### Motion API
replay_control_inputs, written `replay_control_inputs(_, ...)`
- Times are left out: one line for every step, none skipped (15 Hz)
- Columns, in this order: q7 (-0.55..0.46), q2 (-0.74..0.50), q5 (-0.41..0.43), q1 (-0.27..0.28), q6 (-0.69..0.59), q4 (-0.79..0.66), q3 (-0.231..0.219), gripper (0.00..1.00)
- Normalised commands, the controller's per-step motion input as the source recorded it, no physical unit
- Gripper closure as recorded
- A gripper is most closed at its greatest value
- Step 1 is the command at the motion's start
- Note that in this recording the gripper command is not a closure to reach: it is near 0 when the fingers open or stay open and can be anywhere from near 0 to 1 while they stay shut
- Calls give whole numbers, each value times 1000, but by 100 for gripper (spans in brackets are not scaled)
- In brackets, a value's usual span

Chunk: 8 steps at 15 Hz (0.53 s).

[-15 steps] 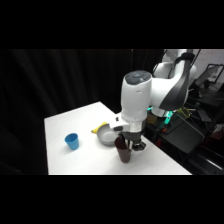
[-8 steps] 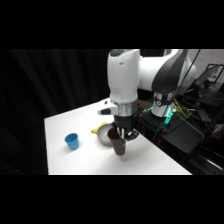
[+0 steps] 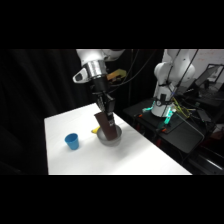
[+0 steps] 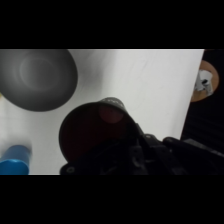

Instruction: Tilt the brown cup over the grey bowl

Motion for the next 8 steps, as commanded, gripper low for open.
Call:
replay_control_inputs(-636,63,690,-249,-505,103,-190,8)
replay_control_inputs(-561,79,651,-230,-531,115,-179,8)
replay_control_inputs(-523,92,618,-223,-551,120,-178,8)
replay_control_inputs(-465,120,587,-208,-567,138,-171,8)
replay_control_inputs(-420,158,553,-199,-597,169,-168,8)
replay_control_inputs(-395,202,525,-195,-615,195,-164,8)
replay_control_inputs(-347,279,489,-189,-602,261,-160,8)
replay_control_inputs(-313,320,414,-174,-568,298,-148,7)
